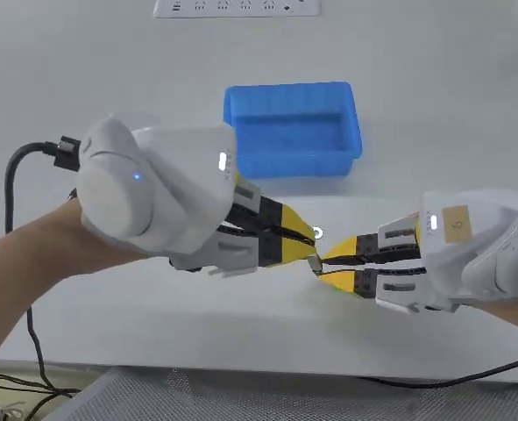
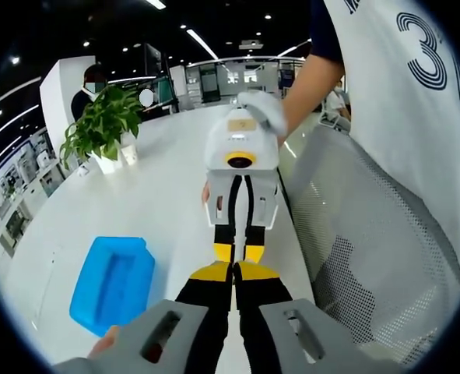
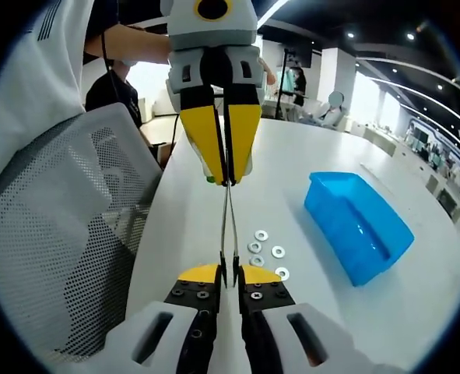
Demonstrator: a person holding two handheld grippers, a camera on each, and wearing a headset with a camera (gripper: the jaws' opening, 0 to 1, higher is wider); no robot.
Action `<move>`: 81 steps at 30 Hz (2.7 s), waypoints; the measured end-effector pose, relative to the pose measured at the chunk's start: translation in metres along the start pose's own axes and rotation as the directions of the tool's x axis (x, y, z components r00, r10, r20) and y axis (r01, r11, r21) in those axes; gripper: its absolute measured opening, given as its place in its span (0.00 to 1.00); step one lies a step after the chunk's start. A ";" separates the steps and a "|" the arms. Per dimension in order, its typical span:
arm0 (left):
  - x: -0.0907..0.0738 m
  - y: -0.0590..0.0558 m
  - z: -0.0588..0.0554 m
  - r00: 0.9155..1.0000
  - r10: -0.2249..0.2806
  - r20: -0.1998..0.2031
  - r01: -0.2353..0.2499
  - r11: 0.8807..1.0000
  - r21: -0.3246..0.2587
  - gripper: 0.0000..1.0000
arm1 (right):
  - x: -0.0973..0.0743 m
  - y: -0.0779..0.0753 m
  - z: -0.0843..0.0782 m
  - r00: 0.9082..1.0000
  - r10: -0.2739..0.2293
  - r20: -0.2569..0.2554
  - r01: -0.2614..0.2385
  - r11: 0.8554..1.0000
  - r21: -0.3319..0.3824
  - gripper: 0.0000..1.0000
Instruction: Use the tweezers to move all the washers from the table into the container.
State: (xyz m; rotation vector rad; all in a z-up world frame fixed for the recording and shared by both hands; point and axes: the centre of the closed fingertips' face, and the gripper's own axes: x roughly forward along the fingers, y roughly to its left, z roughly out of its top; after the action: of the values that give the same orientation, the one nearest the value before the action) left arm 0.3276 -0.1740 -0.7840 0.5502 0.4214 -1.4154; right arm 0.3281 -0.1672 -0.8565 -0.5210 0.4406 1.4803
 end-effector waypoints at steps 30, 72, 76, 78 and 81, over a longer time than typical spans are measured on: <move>0.020 0.004 0.018 0.989 -0.045 0.143 0.060 0.992 -0.107 0.05 | -0.001 -0.002 -0.004 0.999 0.018 0.044 -0.020 0.999 0.051 0.07; -0.016 0.024 0.002 0.981 0.068 0.180 -0.040 0.987 -0.154 0.05 | 0.017 -0.024 0.017 0.997 -0.071 0.021 0.071 0.997 -0.002 0.10; -0.014 0.023 0.001 0.982 0.065 0.178 -0.037 0.987 -0.155 0.05 | 0.018 -0.024 0.016 0.998 -0.067 0.020 0.067 0.998 0.005 0.10; -0.014 0.024 0.001 0.982 0.068 0.179 -0.040 0.987 -0.155 0.05 | 0.017 -0.024 0.015 0.998 -0.068 0.017 0.068 0.998 0.006 0.10; -0.013 0.025 0.001 0.981 0.070 0.183 -0.041 0.987 -0.158 0.05 | 0.018 -0.025 0.015 0.998 -0.069 0.015 0.069 0.998 0.009 0.10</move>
State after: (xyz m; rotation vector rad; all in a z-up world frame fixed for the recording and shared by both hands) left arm 0.3503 -0.1621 -0.7730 0.2972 0.3568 -1.3543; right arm 0.3532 -0.1448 -0.8531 -0.5128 0.4128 1.4150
